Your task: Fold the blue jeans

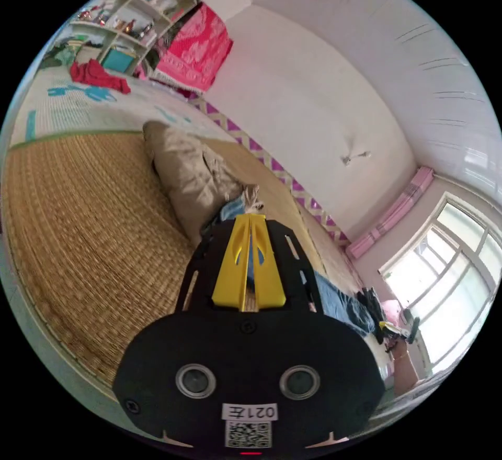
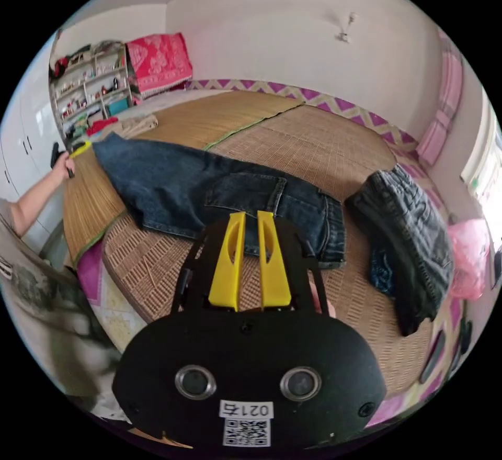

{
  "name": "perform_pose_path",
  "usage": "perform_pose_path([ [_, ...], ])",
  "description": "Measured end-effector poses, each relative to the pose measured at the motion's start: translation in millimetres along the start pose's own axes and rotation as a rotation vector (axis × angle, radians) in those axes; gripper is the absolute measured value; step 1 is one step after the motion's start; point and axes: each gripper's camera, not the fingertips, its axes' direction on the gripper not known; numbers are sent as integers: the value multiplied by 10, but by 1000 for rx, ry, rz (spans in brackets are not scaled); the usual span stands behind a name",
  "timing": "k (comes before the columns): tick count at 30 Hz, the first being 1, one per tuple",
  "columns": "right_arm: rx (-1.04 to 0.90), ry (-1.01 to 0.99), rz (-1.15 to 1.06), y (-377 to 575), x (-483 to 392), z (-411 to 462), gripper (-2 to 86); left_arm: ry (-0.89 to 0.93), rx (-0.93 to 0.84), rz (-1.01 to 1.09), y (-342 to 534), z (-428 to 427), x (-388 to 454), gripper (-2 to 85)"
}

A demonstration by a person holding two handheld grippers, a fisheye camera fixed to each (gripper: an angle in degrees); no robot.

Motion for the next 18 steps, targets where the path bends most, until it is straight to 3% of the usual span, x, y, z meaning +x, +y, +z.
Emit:
perform_pose_path([
  [6, -19, 29, -106, -530, -173, 40, -2, 88, -244, 327, -130, 461, 804, -8],
  [10, -142, 201, -312, -1086, -484, 419, -6, 160, -436, 609, 88, 1175, 1533, 0],
  [15, -145, 59, -485, -1839, -650, 809, 2, 216, -693, 729, 245, 2188, 1993, 26],
  [18, -233, 3, -566, -2265, -595, 1225, 55, 251, -817, 766, 277, 2715, 2177, 34],
])
